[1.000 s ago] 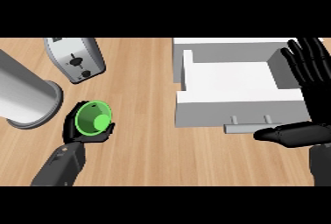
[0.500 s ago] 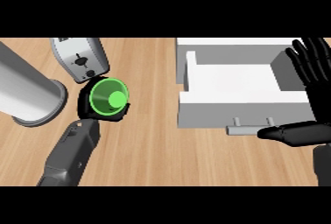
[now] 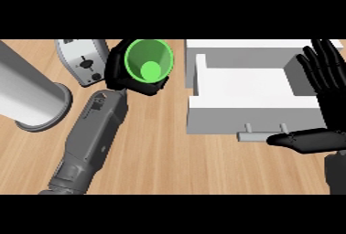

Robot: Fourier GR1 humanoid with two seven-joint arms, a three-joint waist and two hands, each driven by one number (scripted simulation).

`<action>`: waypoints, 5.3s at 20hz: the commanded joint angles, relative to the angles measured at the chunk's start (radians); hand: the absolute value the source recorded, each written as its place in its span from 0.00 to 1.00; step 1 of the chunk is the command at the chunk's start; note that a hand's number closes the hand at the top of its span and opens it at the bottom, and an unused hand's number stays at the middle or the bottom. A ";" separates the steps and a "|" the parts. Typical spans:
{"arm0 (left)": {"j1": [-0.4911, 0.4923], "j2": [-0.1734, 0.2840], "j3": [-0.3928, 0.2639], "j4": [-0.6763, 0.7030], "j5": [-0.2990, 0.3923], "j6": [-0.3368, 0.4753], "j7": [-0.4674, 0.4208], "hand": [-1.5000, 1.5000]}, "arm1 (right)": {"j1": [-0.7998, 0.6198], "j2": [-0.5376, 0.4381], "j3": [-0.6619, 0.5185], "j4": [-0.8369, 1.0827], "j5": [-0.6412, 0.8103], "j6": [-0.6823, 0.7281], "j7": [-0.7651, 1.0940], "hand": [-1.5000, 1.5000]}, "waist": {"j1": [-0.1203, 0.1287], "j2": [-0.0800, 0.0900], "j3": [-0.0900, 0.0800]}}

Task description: Pick up the cup, place it into the drawer and close the drawer

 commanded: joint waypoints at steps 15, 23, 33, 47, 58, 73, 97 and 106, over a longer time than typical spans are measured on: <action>-0.441 -0.015 -0.286 0.250 0.163 0.390 0.386 1.00 | -0.073 0.006 0.013 0.038 0.003 0.002 -0.014 0.00 | -0.080 0.025 0.000; -0.495 -0.015 -0.416 0.412 0.201 0.325 0.482 1.00 | -0.088 0.011 0.031 0.029 -0.010 0.015 0.005 0.00 | -0.122 0.035 0.001; -0.435 -0.015 -0.527 0.413 0.272 0.300 0.457 0.00 | -0.137 0.012 0.047 0.063 -0.030 0.052 -0.033 0.00 | -0.205 0.055 0.001; -0.387 -0.015 -0.439 0.309 0.517 0.334 0.195 0.00 | -0.098 -0.091 0.299 0.051 -0.184 0.455 0.063 1.00 | -0.175 0.044 -0.001; -0.387 -0.015 -0.429 0.331 0.579 0.355 0.143 0.00 | -0.033 -0.148 0.435 0.069 0.331 0.331 0.045 0.00 | -0.045 0.022 0.000; -0.166 0.084 -0.392 0.158 0.594 0.198 0.141 0.00 | -0.288 -0.065 0.461 0.957 0.645 0.099 -0.313 1.00 | 0.082 0.016 0.002; -0.003 0.197 -0.423 0.003 0.600 0.038 0.198 0.00 | -0.667 -0.227 0.141 1.296 0.492 0.035 -0.464 1.00 | 0.200 0.058 0.003; 0.027 0.179 -0.426 -0.025 0.613 0.017 0.194 0.00 | -0.649 -0.261 0.114 1.237 0.436 0.118 -0.445 1.00 | 0.216 0.059 0.002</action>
